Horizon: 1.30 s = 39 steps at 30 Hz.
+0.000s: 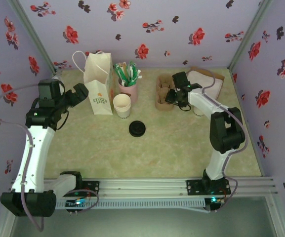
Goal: Pack the takeout coffee
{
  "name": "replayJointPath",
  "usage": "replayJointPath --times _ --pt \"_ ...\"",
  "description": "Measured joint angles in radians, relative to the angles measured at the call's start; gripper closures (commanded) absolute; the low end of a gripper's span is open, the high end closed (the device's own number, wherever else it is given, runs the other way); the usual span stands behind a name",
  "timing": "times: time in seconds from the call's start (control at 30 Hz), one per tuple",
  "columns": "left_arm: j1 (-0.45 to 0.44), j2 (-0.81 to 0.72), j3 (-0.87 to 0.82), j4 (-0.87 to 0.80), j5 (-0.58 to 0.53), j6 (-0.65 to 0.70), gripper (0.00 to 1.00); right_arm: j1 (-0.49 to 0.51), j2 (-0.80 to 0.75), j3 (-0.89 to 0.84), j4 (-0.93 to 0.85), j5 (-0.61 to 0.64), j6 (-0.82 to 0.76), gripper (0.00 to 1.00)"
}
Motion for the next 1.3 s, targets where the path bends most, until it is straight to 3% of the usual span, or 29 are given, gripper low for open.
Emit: replayJointPath --times 0.67,0.83,1.3 --pt "0.000 0.002 0.000 0.000 0.000 0.008 0.00 0.000 0.007 0.041 -0.032 0.046 -0.051 0.70" --pt "0.000 0.004 0.000 0.000 0.000 0.008 0.00 0.000 0.009 0.041 -0.039 0.046 -0.052 0.68" --pt "0.000 0.006 0.000 0.000 0.000 0.012 0.00 0.000 0.022 0.050 -0.050 0.048 -0.071 0.76"
